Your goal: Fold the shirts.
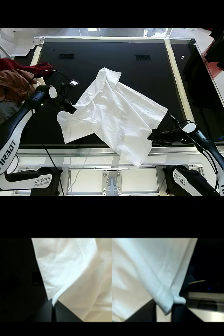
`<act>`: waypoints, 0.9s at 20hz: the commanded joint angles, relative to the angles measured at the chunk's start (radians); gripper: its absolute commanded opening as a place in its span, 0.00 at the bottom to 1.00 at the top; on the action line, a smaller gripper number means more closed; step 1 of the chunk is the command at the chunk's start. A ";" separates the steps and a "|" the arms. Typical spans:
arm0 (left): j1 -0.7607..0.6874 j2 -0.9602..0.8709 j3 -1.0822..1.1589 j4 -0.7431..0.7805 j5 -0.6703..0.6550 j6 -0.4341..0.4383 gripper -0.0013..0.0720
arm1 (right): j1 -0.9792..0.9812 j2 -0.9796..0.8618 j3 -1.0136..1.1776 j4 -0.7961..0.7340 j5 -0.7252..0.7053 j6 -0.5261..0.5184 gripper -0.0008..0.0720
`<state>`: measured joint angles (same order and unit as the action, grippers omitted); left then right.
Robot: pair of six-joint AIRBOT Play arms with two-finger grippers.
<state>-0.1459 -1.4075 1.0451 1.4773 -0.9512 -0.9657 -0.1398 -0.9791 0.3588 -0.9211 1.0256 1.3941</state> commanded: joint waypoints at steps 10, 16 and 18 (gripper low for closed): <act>0.020 0.091 0.000 0.045 -0.051 -0.396 0.03 | 0.000 -0.085 0.486 -0.105 -0.214 -0.098 0.03; 0.101 0.262 -0.053 0.102 -0.267 -0.646 0.03 | 0.000 -0.408 0.852 -0.121 -0.212 -0.087 0.03; 0.117 0.307 -0.126 0.101 -0.336 -0.660 0.03 | 0.001 -0.518 0.978 -0.108 -0.212 -0.060 0.03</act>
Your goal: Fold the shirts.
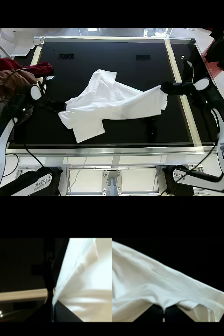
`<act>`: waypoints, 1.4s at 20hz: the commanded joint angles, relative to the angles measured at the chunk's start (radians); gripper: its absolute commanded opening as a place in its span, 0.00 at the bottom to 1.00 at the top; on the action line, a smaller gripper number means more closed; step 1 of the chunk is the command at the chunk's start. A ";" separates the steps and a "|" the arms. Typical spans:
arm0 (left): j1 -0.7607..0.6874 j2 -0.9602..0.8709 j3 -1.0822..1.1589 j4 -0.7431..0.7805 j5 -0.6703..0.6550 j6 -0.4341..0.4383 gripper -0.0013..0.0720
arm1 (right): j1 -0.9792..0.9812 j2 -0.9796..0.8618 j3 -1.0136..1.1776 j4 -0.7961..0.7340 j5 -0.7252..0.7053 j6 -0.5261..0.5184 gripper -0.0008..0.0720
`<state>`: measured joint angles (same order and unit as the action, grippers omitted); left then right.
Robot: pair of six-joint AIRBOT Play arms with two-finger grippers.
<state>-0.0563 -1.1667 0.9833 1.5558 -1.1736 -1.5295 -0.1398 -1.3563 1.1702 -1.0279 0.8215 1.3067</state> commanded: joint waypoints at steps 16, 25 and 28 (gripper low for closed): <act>0.095 0.233 -0.044 0.024 0.396 -0.146 0.79 | -0.195 0.042 0.415 -0.172 0.517 0.034 0.64; 0.195 0.110 -0.167 -0.366 0.161 0.501 0.79 | -0.296 0.406 -0.388 0.166 0.353 -0.024 0.64; 0.162 0.008 -0.166 -0.390 0.151 0.586 0.79 | -0.296 0.416 -0.493 0.272 0.337 -0.072 0.64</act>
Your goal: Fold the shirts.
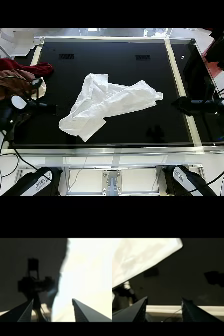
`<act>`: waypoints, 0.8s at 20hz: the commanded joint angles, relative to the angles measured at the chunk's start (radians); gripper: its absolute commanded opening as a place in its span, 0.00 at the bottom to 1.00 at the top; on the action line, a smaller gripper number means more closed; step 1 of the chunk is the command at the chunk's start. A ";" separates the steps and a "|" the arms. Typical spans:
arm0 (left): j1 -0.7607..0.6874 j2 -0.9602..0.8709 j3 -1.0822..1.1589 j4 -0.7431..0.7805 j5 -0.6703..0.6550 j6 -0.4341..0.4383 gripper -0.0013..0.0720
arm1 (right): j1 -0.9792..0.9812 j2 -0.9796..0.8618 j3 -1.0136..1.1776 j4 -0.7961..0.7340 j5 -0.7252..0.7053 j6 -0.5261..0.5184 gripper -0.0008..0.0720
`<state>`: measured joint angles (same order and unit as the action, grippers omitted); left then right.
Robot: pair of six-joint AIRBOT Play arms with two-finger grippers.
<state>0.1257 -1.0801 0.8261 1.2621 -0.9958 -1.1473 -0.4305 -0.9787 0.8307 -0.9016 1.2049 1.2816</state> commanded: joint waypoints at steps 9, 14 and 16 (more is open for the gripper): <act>-0.055 -0.188 -0.007 -0.062 -0.026 0.239 0.70 | -0.005 0.040 -0.156 0.157 -0.054 -0.047 0.64; -0.055 -0.206 -0.005 -0.060 -0.002 0.236 0.15 | -0.005 0.040 -0.156 0.174 -0.053 -0.047 0.64; -0.055 -0.206 -0.005 -0.059 -0.002 0.235 0.03 | -0.005 0.039 -0.156 0.174 -0.055 -0.046 0.63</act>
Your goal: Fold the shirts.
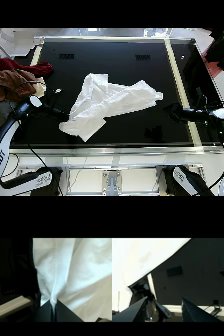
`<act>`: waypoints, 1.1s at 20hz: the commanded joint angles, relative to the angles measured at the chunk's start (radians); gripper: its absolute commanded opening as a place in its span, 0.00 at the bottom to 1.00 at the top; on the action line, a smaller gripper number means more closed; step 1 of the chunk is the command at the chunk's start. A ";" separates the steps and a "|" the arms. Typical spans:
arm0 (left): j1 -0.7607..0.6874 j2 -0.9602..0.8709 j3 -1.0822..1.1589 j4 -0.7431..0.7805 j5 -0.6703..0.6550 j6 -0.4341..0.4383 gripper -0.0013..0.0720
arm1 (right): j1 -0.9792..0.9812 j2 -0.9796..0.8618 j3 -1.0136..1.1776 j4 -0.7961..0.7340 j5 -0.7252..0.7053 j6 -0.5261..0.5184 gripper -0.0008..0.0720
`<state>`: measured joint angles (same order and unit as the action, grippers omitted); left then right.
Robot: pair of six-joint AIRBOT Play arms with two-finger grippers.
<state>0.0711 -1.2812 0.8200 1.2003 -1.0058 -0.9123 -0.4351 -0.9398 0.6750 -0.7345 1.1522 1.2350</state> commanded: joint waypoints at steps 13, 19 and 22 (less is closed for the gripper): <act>-0.001 0.014 0.001 0.003 0.007 -0.019 0.03 | 0.442 -0.385 -0.007 0.114 -0.653 0.238 0.62; -0.001 0.015 0.001 0.002 0.007 -0.019 0.03 | 0.454 -0.510 0.152 0.112 -0.692 0.249 0.62; -0.001 0.015 0.001 0.003 0.007 -0.019 0.03 | 0.454 -0.509 0.154 0.102 -0.648 0.258 0.53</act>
<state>0.0711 -1.2667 0.8204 1.2026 -0.9985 -0.9321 0.0143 -1.4300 0.8062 -0.6262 0.4873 1.4815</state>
